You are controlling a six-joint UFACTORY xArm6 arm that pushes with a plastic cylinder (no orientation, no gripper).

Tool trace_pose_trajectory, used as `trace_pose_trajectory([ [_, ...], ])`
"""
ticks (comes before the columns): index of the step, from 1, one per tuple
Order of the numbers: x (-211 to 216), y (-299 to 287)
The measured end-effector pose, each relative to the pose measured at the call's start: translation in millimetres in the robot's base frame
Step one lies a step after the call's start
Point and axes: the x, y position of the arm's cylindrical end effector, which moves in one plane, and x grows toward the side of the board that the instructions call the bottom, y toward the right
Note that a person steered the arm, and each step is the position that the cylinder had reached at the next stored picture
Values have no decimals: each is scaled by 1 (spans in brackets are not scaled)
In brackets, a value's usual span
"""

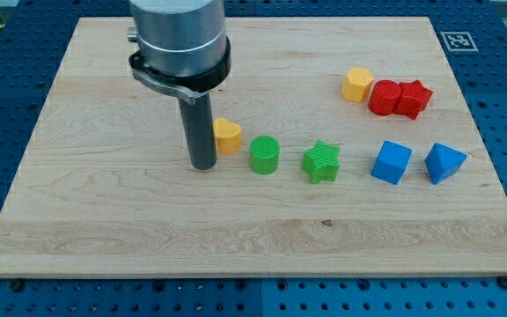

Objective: Slide the yellow heart to the top left of the yellow hexagon

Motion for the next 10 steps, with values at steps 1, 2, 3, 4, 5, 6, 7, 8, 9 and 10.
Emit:
trace_pose_trajectory([
  [1,-4,0],
  [2,-15,7],
  [3,-16,34],
  [4,-22,55],
  [5,-26,55],
  [6,-32,55],
  [7,-44,49],
  [8,-57,41],
  [9,-72,41],
  [10,-93,41],
])
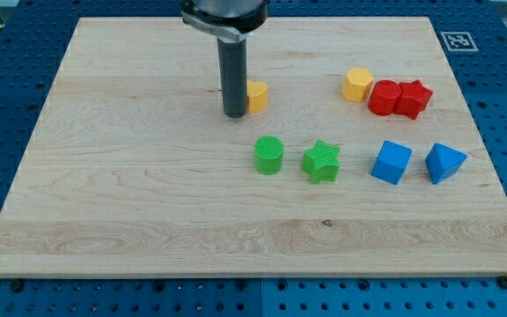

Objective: Slide the yellow heart to the top left of the yellow hexagon

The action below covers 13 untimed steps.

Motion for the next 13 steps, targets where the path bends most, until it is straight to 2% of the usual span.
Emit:
trace_pose_trajectory([
  [3,-31,5],
  [5,-12,57],
  [7,-33,79],
  [9,-37,97],
  [11,-37,141],
  [12,-37,144],
  [13,-37,122],
])
